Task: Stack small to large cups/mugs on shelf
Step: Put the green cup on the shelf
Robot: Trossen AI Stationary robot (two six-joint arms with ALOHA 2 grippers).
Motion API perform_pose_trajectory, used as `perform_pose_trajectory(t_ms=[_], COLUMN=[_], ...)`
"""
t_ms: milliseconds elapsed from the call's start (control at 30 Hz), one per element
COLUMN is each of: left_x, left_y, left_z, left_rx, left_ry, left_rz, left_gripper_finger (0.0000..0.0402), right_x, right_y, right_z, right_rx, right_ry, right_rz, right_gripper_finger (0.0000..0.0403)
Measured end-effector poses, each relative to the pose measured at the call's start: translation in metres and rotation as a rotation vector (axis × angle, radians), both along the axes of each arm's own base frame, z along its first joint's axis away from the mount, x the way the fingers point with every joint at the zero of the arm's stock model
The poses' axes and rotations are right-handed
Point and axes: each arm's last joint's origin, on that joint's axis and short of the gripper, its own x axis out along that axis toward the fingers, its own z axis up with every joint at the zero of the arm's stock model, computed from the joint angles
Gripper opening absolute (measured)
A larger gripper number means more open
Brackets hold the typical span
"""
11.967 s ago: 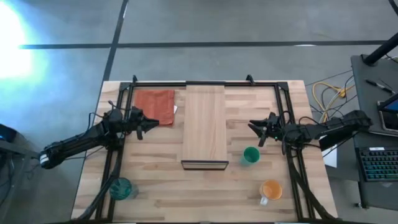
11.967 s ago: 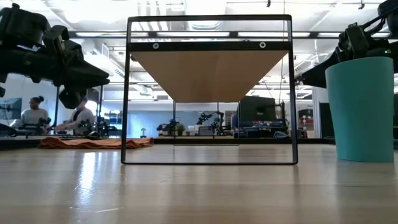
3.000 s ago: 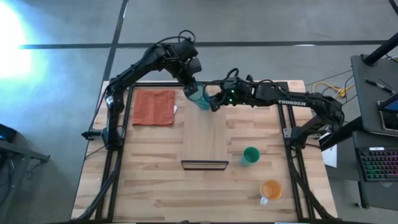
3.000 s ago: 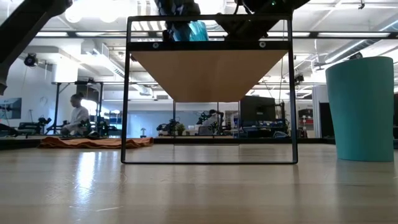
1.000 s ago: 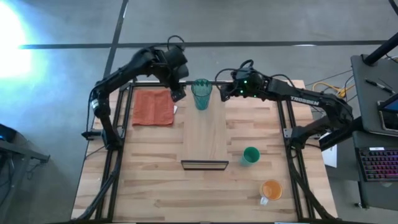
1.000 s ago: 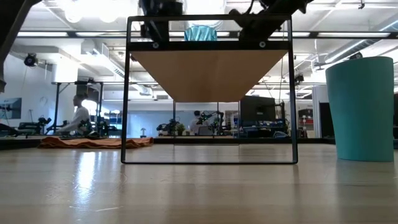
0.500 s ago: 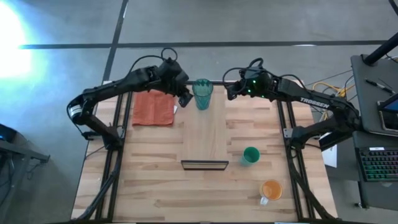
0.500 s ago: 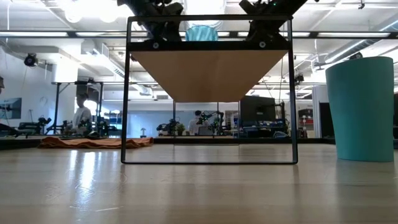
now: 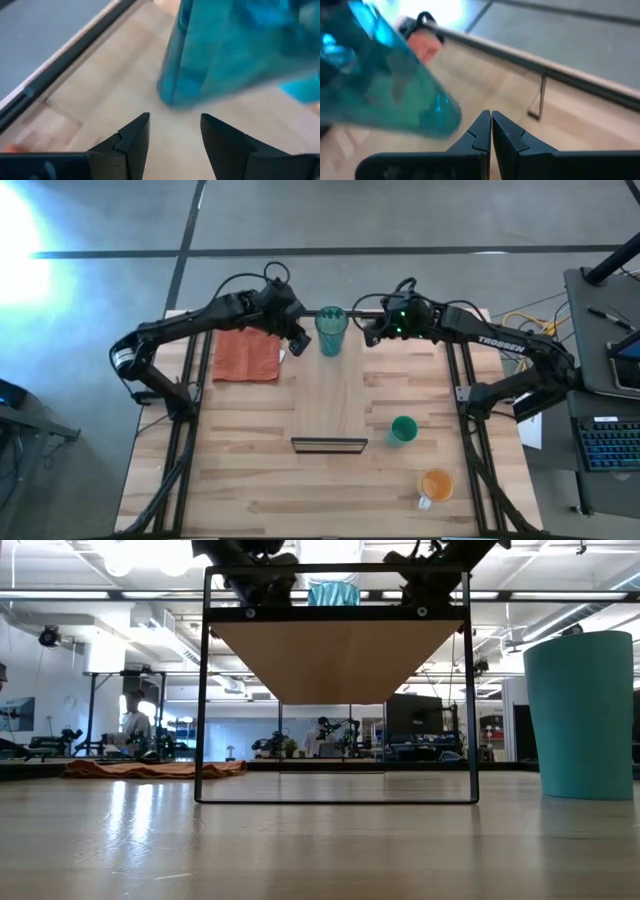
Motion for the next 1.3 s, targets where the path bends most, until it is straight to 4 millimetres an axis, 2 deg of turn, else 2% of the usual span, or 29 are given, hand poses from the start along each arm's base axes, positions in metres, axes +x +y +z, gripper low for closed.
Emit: perform_pose_trajectory(t_ms=[200, 367, 567, 667, 800, 1100, 1300], left_x=[-0.030, -0.051, -0.078, -0.090, -0.101, -0.110, -0.111], left_y=[-0.013, -0.031, -0.045, -0.050, -0.055, -0.059, -0.060], left_z=[-0.004, 0.004, -0.004, -0.013, -0.027, -0.048, -0.052], left_rx=[0.010, -0.004, -0.052, -0.067, -0.086, -0.121, -0.132], left_ry=[0.188, 0.042, -0.073, -0.075, -0.099, -0.106, -0.096], left_rz=[-0.026, -0.055, 0.028, 0.040, 0.065, 0.087, 0.081], left_gripper_finger=[0.0162, 0.0162, 0.0162, 0.0162, 0.0162, 0.0162, 0.0162], right_x=[-0.027, -0.045, -0.060, -0.063, -0.067, -0.054, -0.049], right_y=[0.026, 0.057, 0.098, 0.118, 0.137, 0.171, 0.180], right_z=[-0.004, -0.001, -0.001, -0.005, -0.017, -0.045, -0.058], right_rx=[0.085, 0.189, 0.344, 0.413, 0.469, 0.593, 0.602], right_ry=[0.208, 0.277, 0.319, 0.363, 0.466, 0.565, 0.588], right_rz=[0.053, 0.060, 0.036, 0.002, -0.089, -0.021, -0.044], right_gripper_finger=[0.0010, 0.0036, 0.0108, 0.0136, 0.0153, 0.0155, 0.0148])
